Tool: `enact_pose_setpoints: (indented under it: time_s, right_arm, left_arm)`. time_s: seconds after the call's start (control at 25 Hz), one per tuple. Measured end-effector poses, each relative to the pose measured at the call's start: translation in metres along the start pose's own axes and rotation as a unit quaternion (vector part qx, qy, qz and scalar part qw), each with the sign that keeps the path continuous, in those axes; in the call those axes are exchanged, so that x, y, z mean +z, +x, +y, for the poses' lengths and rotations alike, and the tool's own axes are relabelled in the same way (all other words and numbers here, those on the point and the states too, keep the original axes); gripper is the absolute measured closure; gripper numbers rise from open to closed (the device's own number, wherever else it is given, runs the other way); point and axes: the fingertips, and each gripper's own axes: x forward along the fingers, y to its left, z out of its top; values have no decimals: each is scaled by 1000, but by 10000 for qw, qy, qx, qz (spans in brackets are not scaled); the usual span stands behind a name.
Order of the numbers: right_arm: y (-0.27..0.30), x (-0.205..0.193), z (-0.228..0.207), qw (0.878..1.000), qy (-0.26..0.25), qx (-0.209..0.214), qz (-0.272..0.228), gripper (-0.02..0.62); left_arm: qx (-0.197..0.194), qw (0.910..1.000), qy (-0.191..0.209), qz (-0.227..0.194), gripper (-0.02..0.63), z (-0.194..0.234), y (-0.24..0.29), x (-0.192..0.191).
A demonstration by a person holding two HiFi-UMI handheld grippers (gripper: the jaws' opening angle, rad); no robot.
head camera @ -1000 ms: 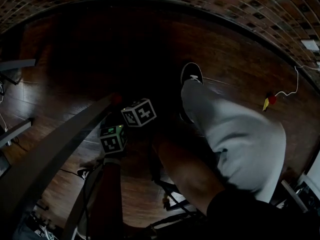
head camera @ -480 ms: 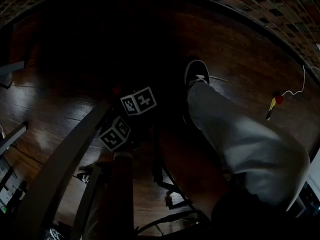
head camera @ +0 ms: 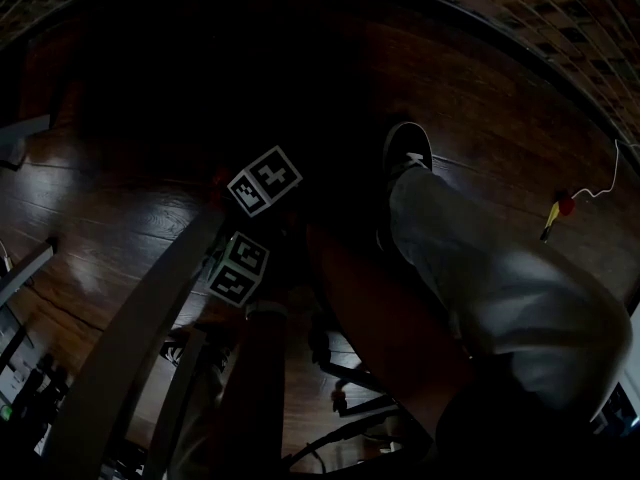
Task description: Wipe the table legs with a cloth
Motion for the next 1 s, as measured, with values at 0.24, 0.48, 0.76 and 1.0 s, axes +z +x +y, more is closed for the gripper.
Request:
enact_pose_setpoints:
  time_s: [0.24, 0.48, 0.76, 1.0]
  right_arm:
    - [-24, 5, 46, 9992, -313, 259, -60, 546]
    - [-64, 24, 105, 9961, -770, 312, -303, 546]
    - [-116, 40, 199, 9878, -1285, 400, -789, 546]
    - [-177, 56, 286, 9714, -1748, 451, -1542, 548]
  left_arm:
    - [-2, 9992, 34, -401, 606, -14, -42, 19]
    - [-134, 9962, 239, -831, 606, -38, -98, 51]
    - [-504, 9883, 410, -1383, 606, -67, -189, 94]
    - [-1223, 9698, 534, -2043, 606, -104, -274, 128]
